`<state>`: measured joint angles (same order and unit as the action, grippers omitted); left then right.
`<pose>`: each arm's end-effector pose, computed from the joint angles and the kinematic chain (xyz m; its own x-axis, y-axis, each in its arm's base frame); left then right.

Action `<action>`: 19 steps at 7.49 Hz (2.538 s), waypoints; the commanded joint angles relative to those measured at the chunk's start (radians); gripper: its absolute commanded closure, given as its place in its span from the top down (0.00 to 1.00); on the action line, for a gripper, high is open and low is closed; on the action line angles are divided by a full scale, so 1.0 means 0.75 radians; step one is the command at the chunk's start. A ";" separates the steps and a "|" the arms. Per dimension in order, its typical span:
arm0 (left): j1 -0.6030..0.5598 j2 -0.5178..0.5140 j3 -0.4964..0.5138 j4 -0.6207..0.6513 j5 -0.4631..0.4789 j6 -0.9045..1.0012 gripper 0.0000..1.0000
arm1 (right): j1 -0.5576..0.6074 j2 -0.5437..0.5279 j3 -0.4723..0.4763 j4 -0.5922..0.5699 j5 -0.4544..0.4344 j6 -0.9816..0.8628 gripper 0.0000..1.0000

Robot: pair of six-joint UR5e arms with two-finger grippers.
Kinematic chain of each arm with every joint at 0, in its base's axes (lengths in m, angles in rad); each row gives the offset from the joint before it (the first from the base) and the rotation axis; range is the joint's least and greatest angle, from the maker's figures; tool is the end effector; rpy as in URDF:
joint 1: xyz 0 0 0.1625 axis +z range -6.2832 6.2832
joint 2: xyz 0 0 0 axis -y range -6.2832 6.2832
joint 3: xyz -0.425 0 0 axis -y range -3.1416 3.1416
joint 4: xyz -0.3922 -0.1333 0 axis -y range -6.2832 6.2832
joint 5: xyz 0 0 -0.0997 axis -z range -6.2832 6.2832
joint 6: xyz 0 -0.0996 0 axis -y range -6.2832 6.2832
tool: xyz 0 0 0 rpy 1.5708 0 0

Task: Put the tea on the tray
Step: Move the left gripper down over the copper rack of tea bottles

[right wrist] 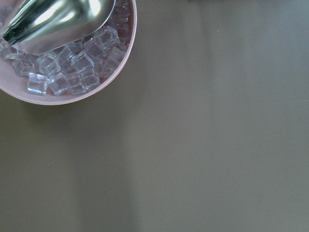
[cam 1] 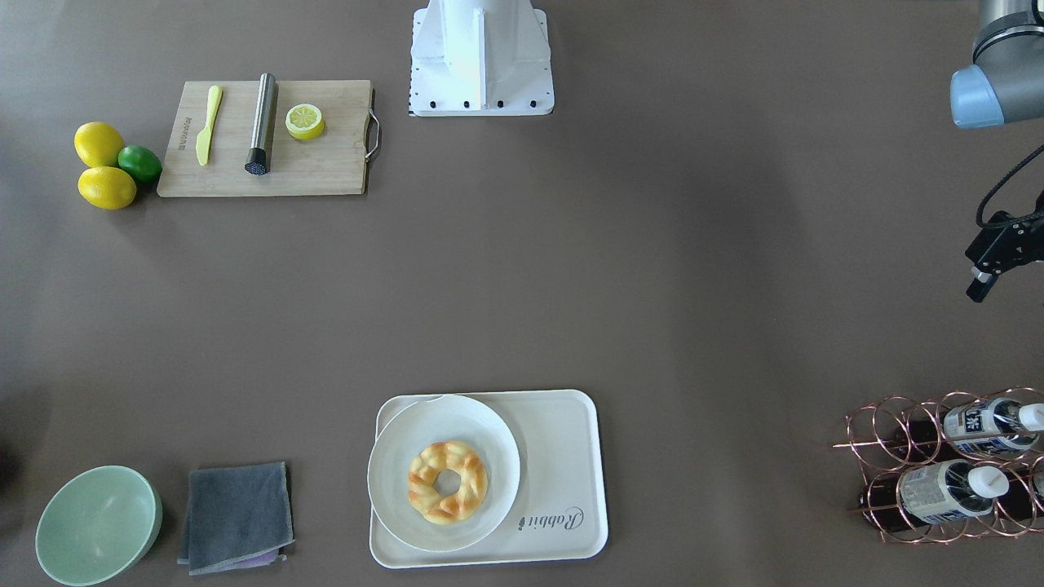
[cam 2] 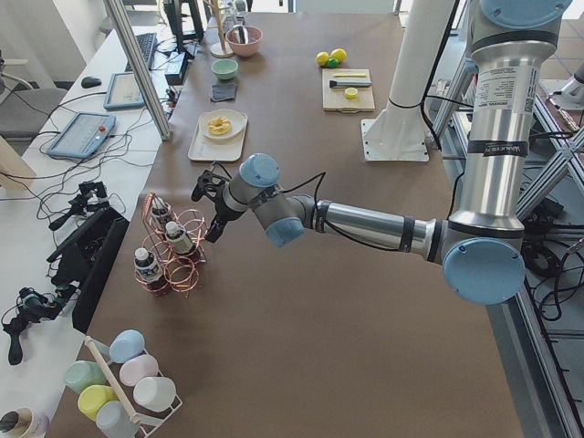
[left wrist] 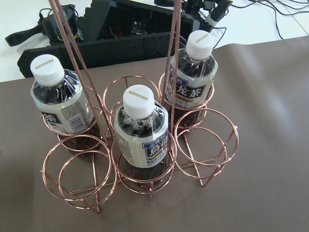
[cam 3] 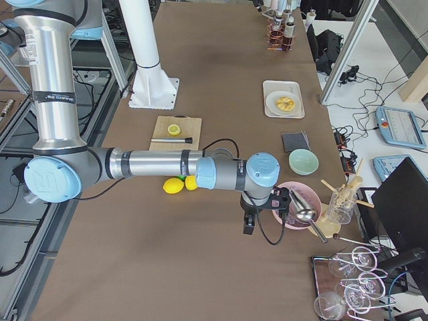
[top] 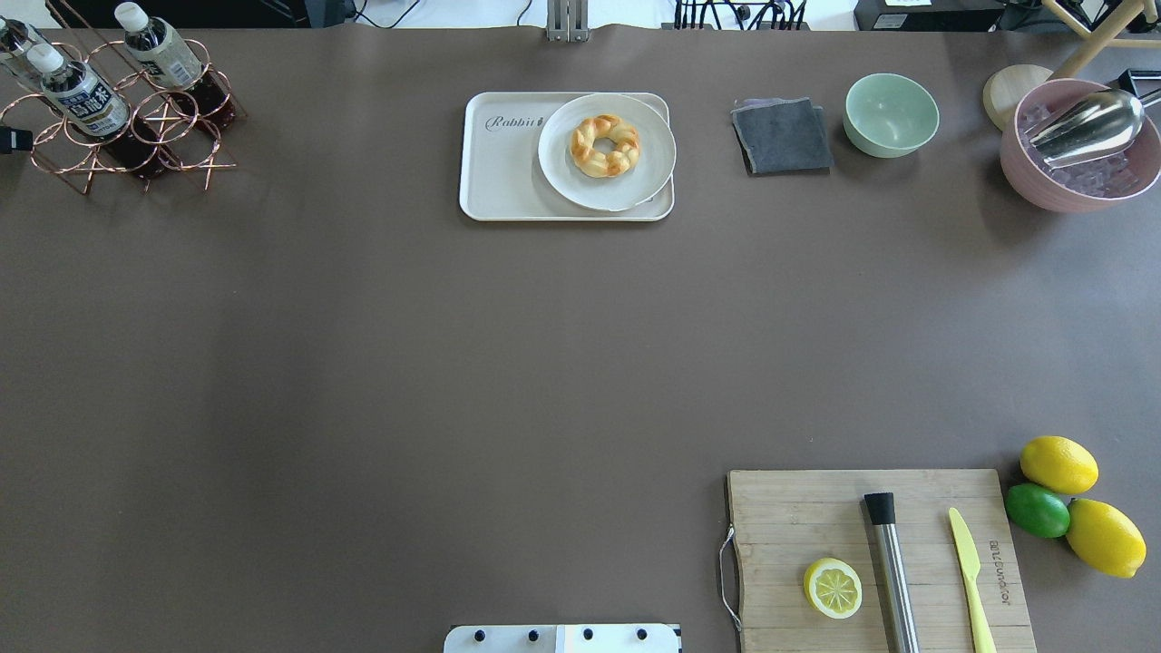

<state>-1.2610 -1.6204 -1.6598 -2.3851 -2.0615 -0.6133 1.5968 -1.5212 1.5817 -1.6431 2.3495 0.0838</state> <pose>0.0820 -0.5396 0.5024 0.6928 0.2015 -0.6924 0.2717 0.8165 0.5094 0.0766 -0.5096 0.6353 0.7067 0.1104 0.6989 -0.0855 0.9938 -0.0705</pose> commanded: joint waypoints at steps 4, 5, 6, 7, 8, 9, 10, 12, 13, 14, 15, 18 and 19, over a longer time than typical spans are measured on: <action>-0.002 -0.158 0.129 0.002 0.114 -0.006 0.97 | 0.000 -0.005 -0.010 0.031 0.001 0.003 1.00; -0.004 -0.209 0.179 0.006 0.159 -0.009 0.97 | 0.000 -0.007 -0.008 0.031 0.001 0.003 1.00; -0.002 -0.250 0.237 0.000 0.173 -0.009 0.97 | 0.000 -0.007 -0.008 0.029 0.003 0.003 1.00; -0.002 -0.279 0.266 0.000 0.180 -0.025 0.97 | 0.000 -0.007 -0.008 0.029 0.003 0.003 1.00; -0.004 -0.306 0.290 0.000 0.180 -0.029 0.97 | 0.000 -0.007 -0.010 0.031 0.001 0.005 1.00; -0.002 -0.328 0.313 0.000 0.180 -0.043 0.93 | 0.000 -0.007 -0.010 0.029 0.001 0.005 1.00; -0.002 -0.333 0.339 -0.016 0.178 -0.043 0.93 | 0.000 -0.007 -0.010 0.029 0.003 0.005 1.00; 0.000 -0.335 0.395 -0.084 0.178 -0.043 0.89 | 0.000 -0.007 -0.010 0.029 0.003 0.005 1.00; 0.002 -0.337 0.397 -0.084 0.180 -0.043 0.81 | 0.000 -0.007 -0.010 0.029 0.003 0.005 1.00; 0.002 -0.347 0.409 -0.084 0.180 -0.043 0.71 | 0.000 -0.007 -0.010 0.029 0.001 0.005 1.00; 0.002 -0.357 0.423 -0.084 0.178 -0.043 0.67 | 0.000 -0.007 -0.010 0.029 0.001 0.005 1.00; 0.004 -0.355 0.419 -0.086 0.176 -0.041 0.63 | 0.000 -0.003 -0.017 0.029 0.003 0.005 1.00; 0.004 -0.355 0.423 -0.086 0.176 -0.041 0.63 | 0.000 -0.003 -0.017 0.029 0.003 0.005 1.00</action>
<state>-1.2580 -1.8866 -1.3451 -2.4496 -1.9296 -0.6444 1.5969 -1.5238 1.5712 -1.6214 2.3507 0.0874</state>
